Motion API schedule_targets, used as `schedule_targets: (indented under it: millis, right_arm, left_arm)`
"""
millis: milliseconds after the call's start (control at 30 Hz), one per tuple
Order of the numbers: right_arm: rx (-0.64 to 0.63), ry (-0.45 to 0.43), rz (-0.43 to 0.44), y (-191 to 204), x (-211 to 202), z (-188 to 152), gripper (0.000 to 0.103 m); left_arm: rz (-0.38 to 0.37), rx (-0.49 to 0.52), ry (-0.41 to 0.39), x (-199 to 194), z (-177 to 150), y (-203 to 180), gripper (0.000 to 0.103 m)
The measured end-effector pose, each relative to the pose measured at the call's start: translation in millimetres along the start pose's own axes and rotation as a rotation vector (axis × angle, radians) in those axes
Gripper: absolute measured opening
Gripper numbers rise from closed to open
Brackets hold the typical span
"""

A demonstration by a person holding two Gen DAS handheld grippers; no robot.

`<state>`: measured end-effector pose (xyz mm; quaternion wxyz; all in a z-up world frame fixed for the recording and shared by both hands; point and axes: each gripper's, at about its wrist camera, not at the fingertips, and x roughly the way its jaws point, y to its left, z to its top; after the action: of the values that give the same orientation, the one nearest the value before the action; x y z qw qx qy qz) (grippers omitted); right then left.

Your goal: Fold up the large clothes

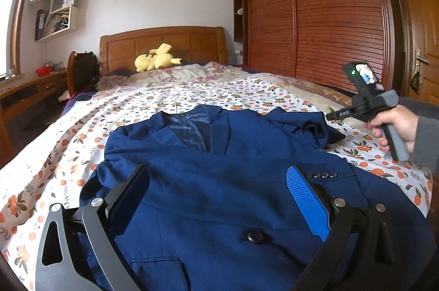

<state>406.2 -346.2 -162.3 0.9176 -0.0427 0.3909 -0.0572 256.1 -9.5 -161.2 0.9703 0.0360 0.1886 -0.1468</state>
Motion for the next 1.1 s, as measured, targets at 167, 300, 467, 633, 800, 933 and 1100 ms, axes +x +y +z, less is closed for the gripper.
schedule_targets:
  millis: [167,300,467,633,800,933,1100]
  right_arm:
    - [0.023,0.047,-0.024,-8,25,-6,0.064]
    - [0.051,0.076,-0.027,-14,39,-10,0.067]
    - [0.078,0.108,-0.022,-21,51,-14,0.068]
    - [0.085,0.135,-0.011,-22,59,-16,0.068]
    - [0.1,0.163,0.007,-24,63,-20,0.068]
    - [0.107,0.179,0.048,-25,63,-22,0.024]
    - [0.039,0.092,0.028,-12,35,-15,0.012]
  left_arm:
    - [-0.006,0.006,0.0,-2,2,-1,0.1]
    - [-0.011,0.011,0.001,-2,1,-2,0.1]
    - [-0.013,0.015,0.006,0,1,-3,0.1]
    - [-0.012,0.019,0.013,2,0,-4,0.1]
    - [-0.012,0.019,0.012,2,0,-4,0.1]
    - [-0.008,0.022,0.009,1,0,-3,0.1]
    - [0.001,0.028,0.007,-3,-2,0,0.1]
